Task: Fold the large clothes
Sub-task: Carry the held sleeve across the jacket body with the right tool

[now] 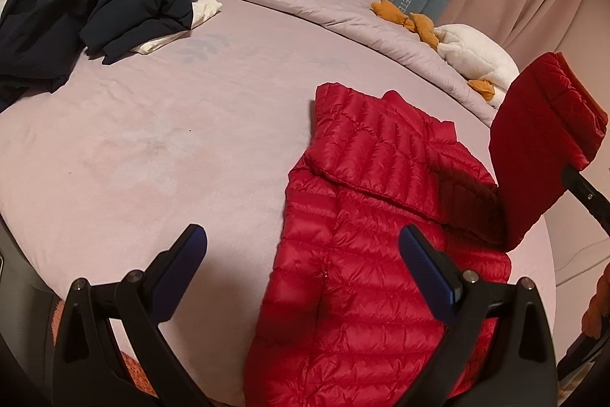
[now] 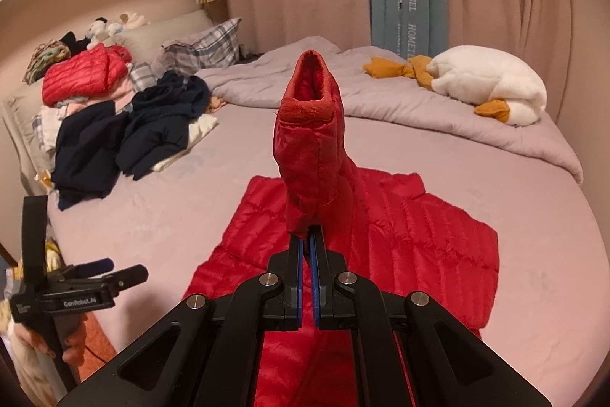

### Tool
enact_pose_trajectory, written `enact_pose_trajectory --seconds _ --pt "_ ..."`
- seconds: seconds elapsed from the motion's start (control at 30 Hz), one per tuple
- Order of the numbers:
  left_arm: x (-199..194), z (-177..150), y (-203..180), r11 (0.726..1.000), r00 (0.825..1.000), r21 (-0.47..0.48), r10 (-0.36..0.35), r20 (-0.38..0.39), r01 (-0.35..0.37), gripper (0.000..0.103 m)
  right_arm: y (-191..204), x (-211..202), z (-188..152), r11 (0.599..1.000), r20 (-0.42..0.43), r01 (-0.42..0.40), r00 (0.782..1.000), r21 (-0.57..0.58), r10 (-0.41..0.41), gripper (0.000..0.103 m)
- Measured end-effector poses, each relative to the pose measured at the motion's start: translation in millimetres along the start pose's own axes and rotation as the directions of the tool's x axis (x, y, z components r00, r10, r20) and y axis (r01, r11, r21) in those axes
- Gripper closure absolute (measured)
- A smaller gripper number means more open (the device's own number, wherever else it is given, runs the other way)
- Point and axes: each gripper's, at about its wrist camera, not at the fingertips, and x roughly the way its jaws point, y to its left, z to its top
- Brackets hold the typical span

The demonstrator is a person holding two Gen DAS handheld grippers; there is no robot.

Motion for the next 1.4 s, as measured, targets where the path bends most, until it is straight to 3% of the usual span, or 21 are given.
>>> enact_pose_trajectory --seconds 0.7,1.4 --pt "-1.6 -1.1 -6.4 1.000 1.000 0.022 0.003 -0.006 -0.003 0.002 4.0 15.3 -16.3 0.998 -0.073 -0.053 0.996 0.021 0.055 0.098" --pt "6.0 -2.3 -4.7 1.000 0.999 0.020 0.010 -0.034 -0.009 0.002 18.6 47.8 -42.5 0.996 -0.201 -0.081 0.976 0.023 0.084 0.098"
